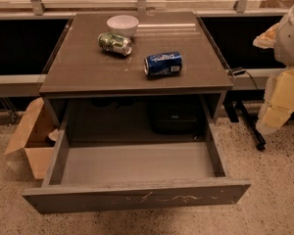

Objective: Close top drawer

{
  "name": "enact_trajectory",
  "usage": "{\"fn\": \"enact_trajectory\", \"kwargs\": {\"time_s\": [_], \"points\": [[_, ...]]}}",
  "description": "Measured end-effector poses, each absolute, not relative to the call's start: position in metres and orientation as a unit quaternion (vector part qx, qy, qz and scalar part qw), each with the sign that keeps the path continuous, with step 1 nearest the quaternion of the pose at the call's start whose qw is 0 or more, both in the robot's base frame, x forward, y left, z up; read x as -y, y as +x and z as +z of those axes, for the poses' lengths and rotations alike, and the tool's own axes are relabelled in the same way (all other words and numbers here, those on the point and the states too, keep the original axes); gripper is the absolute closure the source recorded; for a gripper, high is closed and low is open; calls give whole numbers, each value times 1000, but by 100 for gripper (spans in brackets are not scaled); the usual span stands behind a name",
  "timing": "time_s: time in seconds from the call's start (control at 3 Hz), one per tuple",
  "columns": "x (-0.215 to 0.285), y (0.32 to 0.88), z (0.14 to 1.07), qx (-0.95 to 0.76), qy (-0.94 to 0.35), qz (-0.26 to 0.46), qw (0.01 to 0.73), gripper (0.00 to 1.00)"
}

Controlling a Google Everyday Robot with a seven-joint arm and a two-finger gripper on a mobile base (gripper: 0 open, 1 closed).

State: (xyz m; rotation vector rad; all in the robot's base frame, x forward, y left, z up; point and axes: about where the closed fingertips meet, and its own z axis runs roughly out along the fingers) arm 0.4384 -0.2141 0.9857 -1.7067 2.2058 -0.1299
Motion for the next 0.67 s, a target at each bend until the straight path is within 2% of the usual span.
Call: {"fn": "enact_trajectory", "kwargs": {"time_s": [0.67], "points": [[208,436,955,-774,-611,-27,163,0]]}}
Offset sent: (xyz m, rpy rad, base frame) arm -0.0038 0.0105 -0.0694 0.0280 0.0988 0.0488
